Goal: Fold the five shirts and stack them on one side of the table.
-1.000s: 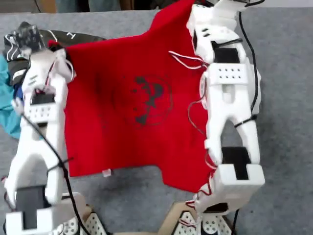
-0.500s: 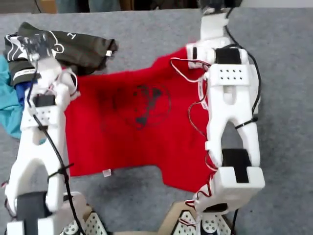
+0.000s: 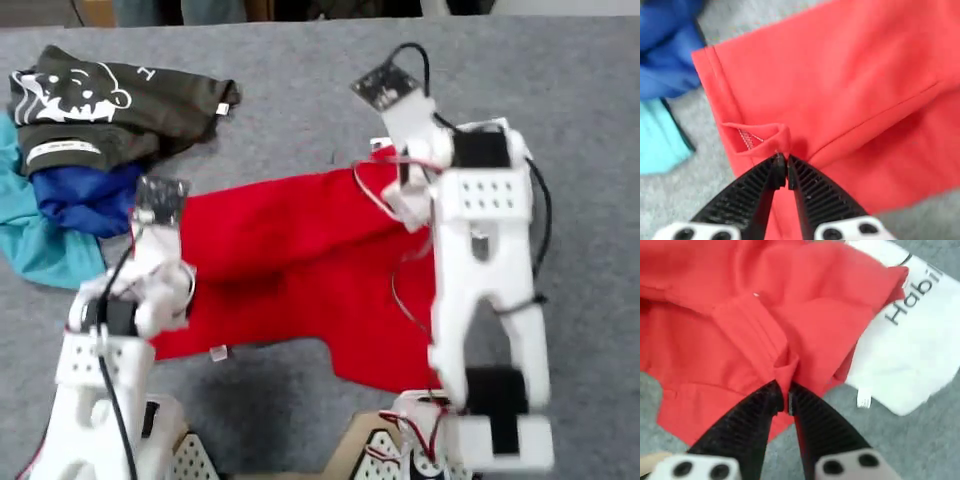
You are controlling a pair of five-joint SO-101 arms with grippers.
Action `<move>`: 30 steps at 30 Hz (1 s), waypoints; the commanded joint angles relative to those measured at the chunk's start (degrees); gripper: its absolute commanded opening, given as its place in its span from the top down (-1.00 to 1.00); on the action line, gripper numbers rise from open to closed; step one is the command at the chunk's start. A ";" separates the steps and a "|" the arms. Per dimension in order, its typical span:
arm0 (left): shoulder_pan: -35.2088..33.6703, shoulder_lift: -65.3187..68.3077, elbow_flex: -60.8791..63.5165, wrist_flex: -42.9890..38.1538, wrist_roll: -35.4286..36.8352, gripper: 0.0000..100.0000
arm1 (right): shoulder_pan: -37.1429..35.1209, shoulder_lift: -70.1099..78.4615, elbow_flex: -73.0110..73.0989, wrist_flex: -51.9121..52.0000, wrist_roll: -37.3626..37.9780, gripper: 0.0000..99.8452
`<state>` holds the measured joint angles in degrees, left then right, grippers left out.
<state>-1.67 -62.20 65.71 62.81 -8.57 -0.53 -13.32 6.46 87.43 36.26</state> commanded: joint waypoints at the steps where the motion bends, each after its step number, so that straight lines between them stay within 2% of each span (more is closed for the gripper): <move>1: -1.89 -7.82 3.47 2.11 -3.52 0.94 | 3.60 -11.82 12.00 -2.46 3.69 0.97; 5: -6.11 -11.87 4.97 3.43 -7.82 0.94 | 7.82 -22.81 25.19 -3.87 8.18 0.97; 12: -6.29 -12.04 10.24 5.63 -14.59 0.94 | 13.27 -35.56 38.90 -4.84 13.80 0.97; 17: -9.19 -11.96 9.71 8.09 -23.74 0.94 | 13.10 -36.97 47.25 -4.84 17.41 0.97; 23: -12.79 -11.96 10.42 9.76 -29.10 0.94 | 13.54 -36.97 51.82 -5.27 20.40 0.97; 30: -12.53 -11.96 11.03 9.93 -29.54 0.94 | 15.12 -36.62 51.82 -9.76 20.04 0.97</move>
<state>-13.89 -73.71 76.97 72.22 -37.41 13.10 -49.10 58.42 79.96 56.04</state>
